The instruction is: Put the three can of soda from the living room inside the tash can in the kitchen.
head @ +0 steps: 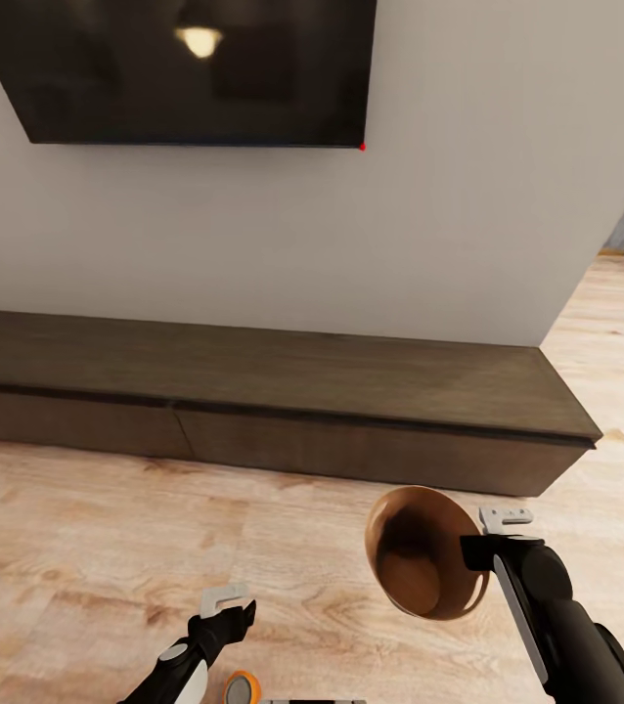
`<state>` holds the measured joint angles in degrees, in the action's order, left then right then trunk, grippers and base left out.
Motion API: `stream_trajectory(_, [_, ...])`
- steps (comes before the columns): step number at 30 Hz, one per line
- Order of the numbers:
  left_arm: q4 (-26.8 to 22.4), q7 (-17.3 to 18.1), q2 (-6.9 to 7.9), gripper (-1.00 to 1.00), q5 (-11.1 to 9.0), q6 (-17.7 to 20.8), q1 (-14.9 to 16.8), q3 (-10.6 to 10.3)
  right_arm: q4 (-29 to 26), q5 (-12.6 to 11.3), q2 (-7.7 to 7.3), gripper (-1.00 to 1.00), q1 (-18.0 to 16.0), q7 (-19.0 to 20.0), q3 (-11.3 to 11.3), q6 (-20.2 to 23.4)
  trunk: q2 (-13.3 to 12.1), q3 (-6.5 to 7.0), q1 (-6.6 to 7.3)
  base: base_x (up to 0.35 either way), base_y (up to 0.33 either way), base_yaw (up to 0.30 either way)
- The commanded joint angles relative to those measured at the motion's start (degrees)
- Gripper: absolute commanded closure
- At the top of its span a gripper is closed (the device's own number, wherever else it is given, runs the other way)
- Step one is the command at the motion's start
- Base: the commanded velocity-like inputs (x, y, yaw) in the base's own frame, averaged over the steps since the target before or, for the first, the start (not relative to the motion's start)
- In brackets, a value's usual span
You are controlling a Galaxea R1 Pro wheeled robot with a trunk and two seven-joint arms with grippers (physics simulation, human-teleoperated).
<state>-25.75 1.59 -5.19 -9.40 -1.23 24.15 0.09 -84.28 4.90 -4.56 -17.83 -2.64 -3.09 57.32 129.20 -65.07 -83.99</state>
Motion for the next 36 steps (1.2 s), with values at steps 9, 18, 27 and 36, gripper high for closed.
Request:
stream_trajectory(9, [0.0, 0.0, 0.0, -1.0, 0.0, 0.0, 0.0, 0.0, 0.0, -0.3, 0.02, 1.0, 0.0, 0.0, 0.0, 0.0, 0.0, -0.63, 0.0, 0.008, 0.0, 0.0])
stream_trajectory(18, [0.0, 0.0, 0.0, -1.0, 0.0, 0.0, 0.0, 0.0, 0.0, -0.3, 0.03, 1.0, 0.0, 0.0, 0.0, 0.0, 0.0, -1.45, 0.0, 0.0, 0.0, 0.0])
stream_trajectory(27, [0.0, 0.0, 0.0, -1.0, 0.0, 0.0, 0.0, 0.0, 0.0, -0.3, 0.03, 1.0, 0.0, 0.0, 0.0, 0.0, 0.0, -2.29, 0.0, 0.0, 0.0, 0.0])
stream_trajectory(36, [0.0, 0.0, 0.0, -1.0, 0.0, 0.0, 0.0, 0.0, 0.0, -0.3, 0.04, 1.0, 0.0, 0.0, 0.0, 0.0, 0.0, -3.12, 0.0, 0.0, 0.0, 0.0])
